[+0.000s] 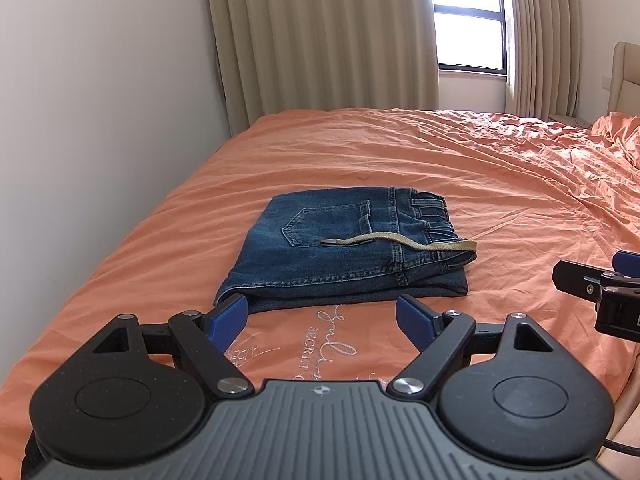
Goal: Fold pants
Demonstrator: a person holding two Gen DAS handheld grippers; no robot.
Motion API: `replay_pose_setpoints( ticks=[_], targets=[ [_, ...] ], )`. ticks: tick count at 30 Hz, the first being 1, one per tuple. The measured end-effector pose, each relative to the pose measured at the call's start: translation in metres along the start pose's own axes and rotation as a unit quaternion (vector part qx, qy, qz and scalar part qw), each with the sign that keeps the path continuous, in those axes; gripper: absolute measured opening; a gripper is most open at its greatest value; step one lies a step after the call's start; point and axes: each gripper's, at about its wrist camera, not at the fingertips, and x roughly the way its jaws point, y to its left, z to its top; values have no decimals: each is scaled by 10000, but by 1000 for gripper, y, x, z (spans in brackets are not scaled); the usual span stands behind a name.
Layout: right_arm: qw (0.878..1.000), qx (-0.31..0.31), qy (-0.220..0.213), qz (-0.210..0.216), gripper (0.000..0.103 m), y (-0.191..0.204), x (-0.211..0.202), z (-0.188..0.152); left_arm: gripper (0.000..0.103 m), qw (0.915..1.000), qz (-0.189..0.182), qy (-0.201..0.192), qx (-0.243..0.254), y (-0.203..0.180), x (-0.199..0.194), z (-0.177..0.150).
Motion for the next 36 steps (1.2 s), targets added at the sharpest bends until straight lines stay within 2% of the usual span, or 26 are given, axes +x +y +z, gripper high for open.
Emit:
replay_pose_setpoints(
  ticks=[15, 20, 27, 36],
  targets=[
    [10000, 3, 43, 51, 81, 0, 0, -1, 98, 10000, -2, -2, 69, -1, -2, 0],
    [10000, -6, 66, 59, 81, 1, -1, -3, 98, 9998, 105, -48, 135, -4, -2, 0],
    [9999, 24, 77, 81, 81, 1, 1, -2, 98, 9999, -45, -120, 31, -2, -4, 2],
    [9999, 32, 105, 112, 81, 0, 0, -1, 98, 9997, -26, -199, 123, -7, -10, 5]
  ],
)
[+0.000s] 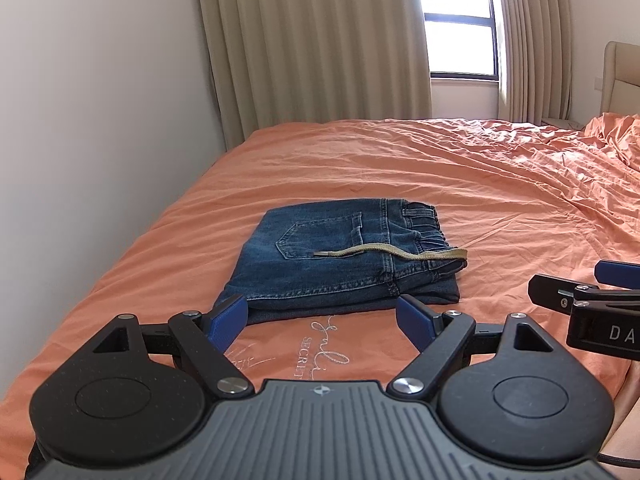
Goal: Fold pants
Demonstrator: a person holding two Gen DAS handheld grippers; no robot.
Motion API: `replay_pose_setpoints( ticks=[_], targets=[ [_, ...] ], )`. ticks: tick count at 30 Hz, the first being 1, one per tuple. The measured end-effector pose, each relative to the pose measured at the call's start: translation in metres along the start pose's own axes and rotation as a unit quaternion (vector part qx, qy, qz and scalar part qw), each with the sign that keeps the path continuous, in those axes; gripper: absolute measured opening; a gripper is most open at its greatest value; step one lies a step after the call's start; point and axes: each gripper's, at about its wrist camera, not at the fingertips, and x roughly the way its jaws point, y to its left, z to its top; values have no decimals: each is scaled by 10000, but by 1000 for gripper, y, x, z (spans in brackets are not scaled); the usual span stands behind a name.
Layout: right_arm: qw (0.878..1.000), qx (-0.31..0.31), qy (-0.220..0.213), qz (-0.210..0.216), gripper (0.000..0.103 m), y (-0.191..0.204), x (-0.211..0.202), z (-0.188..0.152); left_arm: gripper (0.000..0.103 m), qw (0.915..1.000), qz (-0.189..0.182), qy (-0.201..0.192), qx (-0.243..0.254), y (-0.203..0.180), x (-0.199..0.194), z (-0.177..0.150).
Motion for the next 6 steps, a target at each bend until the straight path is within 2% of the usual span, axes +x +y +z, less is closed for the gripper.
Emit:
replay_pose_setpoints(
  ticks=[6],
  targets=[
    [10000, 29, 36, 28, 81, -3, -1, 0, 98, 10000, -12, -10, 42, -4, -1, 0]
  ],
)
